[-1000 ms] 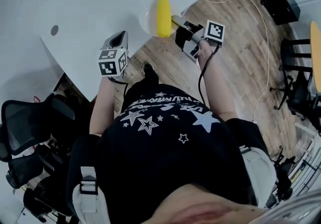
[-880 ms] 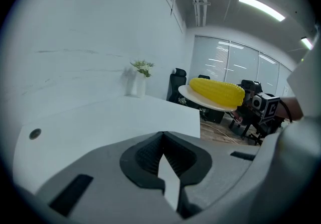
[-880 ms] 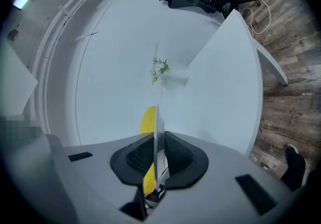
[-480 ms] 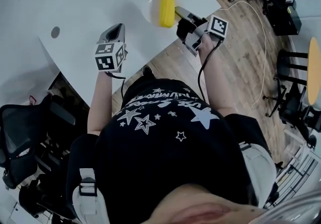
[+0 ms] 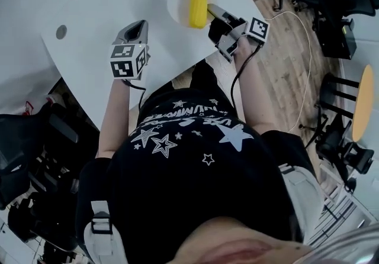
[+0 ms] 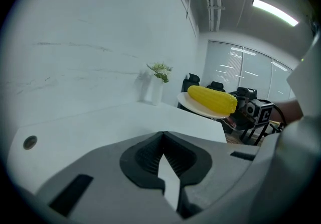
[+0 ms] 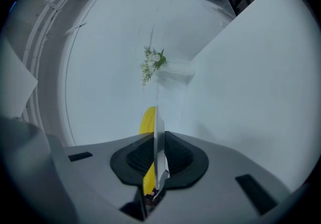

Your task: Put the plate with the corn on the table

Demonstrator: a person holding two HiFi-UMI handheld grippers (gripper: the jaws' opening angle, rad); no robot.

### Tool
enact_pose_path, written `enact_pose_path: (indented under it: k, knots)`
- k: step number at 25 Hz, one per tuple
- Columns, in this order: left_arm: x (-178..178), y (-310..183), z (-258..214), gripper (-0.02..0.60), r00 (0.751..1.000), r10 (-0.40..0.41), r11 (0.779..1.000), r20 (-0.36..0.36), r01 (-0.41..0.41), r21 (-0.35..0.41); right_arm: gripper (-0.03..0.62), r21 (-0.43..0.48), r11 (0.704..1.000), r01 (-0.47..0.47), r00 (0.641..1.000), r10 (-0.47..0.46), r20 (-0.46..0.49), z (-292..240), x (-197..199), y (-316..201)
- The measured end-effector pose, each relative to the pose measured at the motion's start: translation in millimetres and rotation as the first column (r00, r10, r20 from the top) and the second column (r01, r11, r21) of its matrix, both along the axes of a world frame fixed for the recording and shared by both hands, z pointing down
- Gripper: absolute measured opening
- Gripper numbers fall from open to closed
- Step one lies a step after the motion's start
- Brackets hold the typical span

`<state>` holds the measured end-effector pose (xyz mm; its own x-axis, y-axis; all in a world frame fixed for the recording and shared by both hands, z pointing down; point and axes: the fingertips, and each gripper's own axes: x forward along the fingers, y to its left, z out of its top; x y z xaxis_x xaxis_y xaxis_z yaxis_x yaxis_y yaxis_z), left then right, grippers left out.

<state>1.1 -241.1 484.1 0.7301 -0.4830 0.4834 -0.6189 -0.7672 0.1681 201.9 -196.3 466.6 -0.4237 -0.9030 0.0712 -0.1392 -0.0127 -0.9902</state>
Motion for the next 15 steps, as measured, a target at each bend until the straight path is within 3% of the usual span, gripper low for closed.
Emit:
enact_pose_path:
  k: [3, 10, 15]
  knots:
    - [23.6, -21.2, 2.4, 0.006, 0.999, -0.044, 0.999, 0.021, 0.044, -0.017, 0.035, -0.01, 0.999, 0.039, 0.999, -0.039, 0.014, 4.1, 30.5, -33.4]
    - [20.2, -4.2, 9.0, 0.006, 0.99, -0.141, 0.99, -0.004, 0.141, -0.004, 0.035, -0.002, 0.984, 0.176, 0.983, -0.176, -0.043, 13.1, 31.2, -40.8]
    - [73.4, -39.2, 9.0, 0.006, 0.977, -0.214, 0.977, 0.014, 0.215, -0.014, 0.035, 0.002, 0.972, 0.236, 0.971, -0.236, -0.036, 16.1, 92.4, -84.5]
